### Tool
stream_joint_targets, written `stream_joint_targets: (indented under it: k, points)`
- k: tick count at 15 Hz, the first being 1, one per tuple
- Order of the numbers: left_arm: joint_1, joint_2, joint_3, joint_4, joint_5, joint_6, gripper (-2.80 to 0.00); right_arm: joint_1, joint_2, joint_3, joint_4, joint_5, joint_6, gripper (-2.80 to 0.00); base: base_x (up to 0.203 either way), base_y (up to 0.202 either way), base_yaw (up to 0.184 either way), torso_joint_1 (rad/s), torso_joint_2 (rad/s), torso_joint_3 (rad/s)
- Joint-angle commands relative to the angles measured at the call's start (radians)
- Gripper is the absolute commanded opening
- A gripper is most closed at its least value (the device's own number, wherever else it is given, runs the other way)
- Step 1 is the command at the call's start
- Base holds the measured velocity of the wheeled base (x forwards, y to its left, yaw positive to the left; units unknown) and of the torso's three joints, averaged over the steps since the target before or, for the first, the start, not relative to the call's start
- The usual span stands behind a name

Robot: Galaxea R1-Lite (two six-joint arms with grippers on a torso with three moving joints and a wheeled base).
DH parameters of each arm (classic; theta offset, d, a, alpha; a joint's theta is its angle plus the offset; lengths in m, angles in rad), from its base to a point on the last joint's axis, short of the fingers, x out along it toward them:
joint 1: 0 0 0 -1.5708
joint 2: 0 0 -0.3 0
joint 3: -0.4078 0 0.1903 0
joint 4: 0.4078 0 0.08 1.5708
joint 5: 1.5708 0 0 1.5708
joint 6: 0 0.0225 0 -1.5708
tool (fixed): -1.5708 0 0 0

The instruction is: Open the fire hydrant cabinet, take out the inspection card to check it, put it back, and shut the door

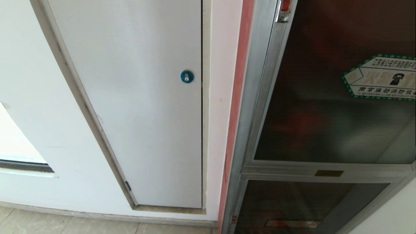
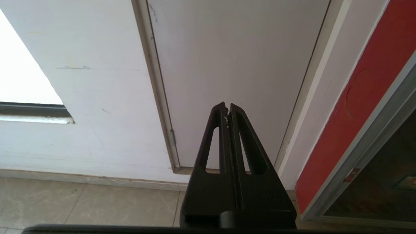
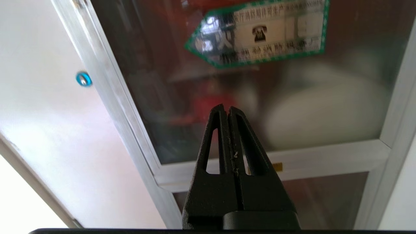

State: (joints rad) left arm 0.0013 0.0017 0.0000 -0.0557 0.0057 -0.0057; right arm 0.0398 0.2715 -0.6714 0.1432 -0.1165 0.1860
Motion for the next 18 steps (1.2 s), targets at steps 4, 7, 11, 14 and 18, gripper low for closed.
stream_joint_targets:
  k: [4, 7, 11, 14, 18]
  points:
    - [0.0, 0.001, 0.02, -0.001, 0.0, 0.0, -2.8, -0.019, -0.148, 0.136, 0.002, 0.025, -0.027, -2.8, 0.0, 0.0, 0.0, 0.0, 0.0, 0.0]
    - [0.0, 0.001, 0.02, -0.001, 0.0, 0.0, -2.8, -0.023, -0.223, 0.224, 0.002, 0.047, -0.084, -2.8, 0.0, 0.0, 0.0, 0.0, 0.0, 0.0]
    - [0.0, 0.001, 0.02, -0.001, 0.0, 0.0, -2.8, -0.023, -0.269, 0.337, -0.012, 0.053, -0.117, -2.8, 0.0, 0.0, 0.0, 0.0, 0.0, 0.0]
    - [0.0, 0.001, 0.02, -0.001, 0.0, 0.0, -2.8, -0.023, -0.27, 0.434, -0.096, 0.054, -0.156, -2.8, 0.0, 0.0, 0.0, 0.0, 0.0, 0.0]
    - [0.0, 0.001, 0.02, -0.001, 0.0, 0.0, -2.8, -0.023, -0.27, 0.595, -0.238, 0.055, -0.242, -2.8, 0.0, 0.0, 0.0, 0.0, 0.0, 0.0]
